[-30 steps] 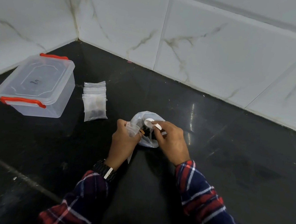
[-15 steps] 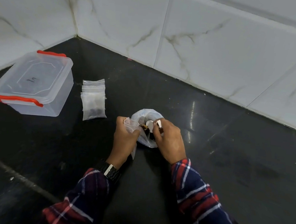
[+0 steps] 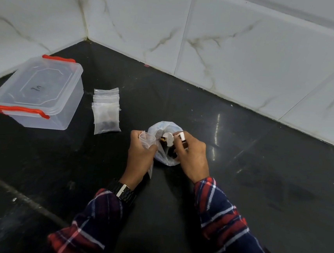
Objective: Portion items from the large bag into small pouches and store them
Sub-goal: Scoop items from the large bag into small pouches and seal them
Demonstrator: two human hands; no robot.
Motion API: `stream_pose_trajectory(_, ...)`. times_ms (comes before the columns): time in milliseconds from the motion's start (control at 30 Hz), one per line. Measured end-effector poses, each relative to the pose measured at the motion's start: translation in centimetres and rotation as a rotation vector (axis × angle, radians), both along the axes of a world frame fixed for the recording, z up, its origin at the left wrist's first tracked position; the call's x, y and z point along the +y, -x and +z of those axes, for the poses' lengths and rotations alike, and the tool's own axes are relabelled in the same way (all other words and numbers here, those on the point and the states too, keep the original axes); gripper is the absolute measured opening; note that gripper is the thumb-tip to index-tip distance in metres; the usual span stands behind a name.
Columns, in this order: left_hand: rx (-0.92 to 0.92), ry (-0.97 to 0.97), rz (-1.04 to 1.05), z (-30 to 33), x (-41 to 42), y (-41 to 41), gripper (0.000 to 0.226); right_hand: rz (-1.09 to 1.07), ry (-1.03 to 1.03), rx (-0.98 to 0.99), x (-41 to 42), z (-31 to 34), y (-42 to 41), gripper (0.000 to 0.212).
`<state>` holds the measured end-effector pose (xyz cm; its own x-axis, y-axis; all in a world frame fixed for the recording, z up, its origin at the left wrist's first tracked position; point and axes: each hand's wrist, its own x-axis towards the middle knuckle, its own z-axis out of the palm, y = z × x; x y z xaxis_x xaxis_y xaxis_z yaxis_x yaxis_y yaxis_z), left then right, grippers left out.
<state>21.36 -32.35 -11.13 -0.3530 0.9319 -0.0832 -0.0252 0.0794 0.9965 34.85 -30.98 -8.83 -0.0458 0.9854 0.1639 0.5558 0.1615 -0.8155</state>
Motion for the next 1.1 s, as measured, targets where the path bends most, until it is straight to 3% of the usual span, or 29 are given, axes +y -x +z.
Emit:
stream_pose_trajectory(100,-0.003,-0.016,-0.022,0.2,0.0,0.0,0.033,0.03,0.002,-0.037,0.1,0.0,0.1,0.022)
stream_pose_trajectory(400,0.035,-0.006,-0.032,0.0,0.0,0.2,0.031,-0.074,-0.001,0.093,-0.3,0.5,0.4,0.019)
stream_pose_trajectory(633,0.36,-0.044,0.042,0.6,-1.0,0.4,0.038,-0.142,0.0,0.205,-0.5,1.4,0.1,0.016)
stream_pose_trajectory(900,0.434,-0.097,0.005,1.3,-1.4,0.8,0.039,-0.065,-0.18,0.303,-1.8,4.3,0.6,0.014)
stream_pose_trajectory(1000,0.413,-0.088,-0.007,1.3,-1.5,0.9,0.037,0.06,-0.291,0.257,-3.0,5.0,1.0,0.013)
stream_pose_trajectory(1100,0.393,-0.101,-0.007,1.3,-1.6,1.1,0.04,0.243,-0.323,0.036,-3.8,4.5,0.8,0.02)
